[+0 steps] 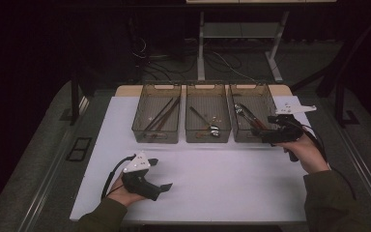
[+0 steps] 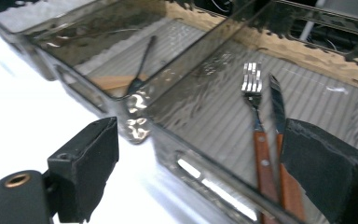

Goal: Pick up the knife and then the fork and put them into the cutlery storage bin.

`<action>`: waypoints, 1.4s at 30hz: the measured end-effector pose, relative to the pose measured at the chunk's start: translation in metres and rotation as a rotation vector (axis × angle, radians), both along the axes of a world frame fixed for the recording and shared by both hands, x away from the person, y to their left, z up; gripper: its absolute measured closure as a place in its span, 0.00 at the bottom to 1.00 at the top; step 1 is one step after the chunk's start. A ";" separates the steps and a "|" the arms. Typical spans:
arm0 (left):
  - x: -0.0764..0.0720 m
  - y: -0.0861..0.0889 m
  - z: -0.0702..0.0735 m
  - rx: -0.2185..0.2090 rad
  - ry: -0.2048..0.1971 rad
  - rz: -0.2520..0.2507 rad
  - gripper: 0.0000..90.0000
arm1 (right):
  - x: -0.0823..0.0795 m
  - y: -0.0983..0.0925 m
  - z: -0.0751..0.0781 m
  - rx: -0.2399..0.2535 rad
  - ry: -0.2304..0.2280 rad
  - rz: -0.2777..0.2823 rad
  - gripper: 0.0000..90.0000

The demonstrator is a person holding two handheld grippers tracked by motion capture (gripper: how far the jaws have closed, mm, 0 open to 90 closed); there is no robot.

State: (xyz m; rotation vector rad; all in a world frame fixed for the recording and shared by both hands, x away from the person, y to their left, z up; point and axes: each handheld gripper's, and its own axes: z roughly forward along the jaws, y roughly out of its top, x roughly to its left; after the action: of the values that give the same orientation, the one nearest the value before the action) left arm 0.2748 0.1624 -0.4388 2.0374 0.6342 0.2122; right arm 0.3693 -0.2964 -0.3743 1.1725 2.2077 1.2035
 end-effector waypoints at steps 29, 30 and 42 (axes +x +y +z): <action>0.000 0.000 0.000 0.006 -0.001 0.006 0.00 | -0.071 -0.001 -0.044 0.009 -0.022 0.078 0.13; 0.000 0.000 0.000 0.005 -0.001 0.006 0.00 | -0.073 -0.001 -0.045 0.008 -0.024 0.079 0.13; 0.000 0.000 0.000 0.010 -0.004 0.006 0.00 | -0.100 0.003 -0.054 0.033 -0.044 0.076 0.13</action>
State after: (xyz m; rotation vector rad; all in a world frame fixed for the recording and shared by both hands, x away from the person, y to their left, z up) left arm 0.2747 0.1626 -0.4383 2.0443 0.6376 0.2229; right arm 0.2696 -0.2937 -0.4287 1.0724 2.2266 1.2878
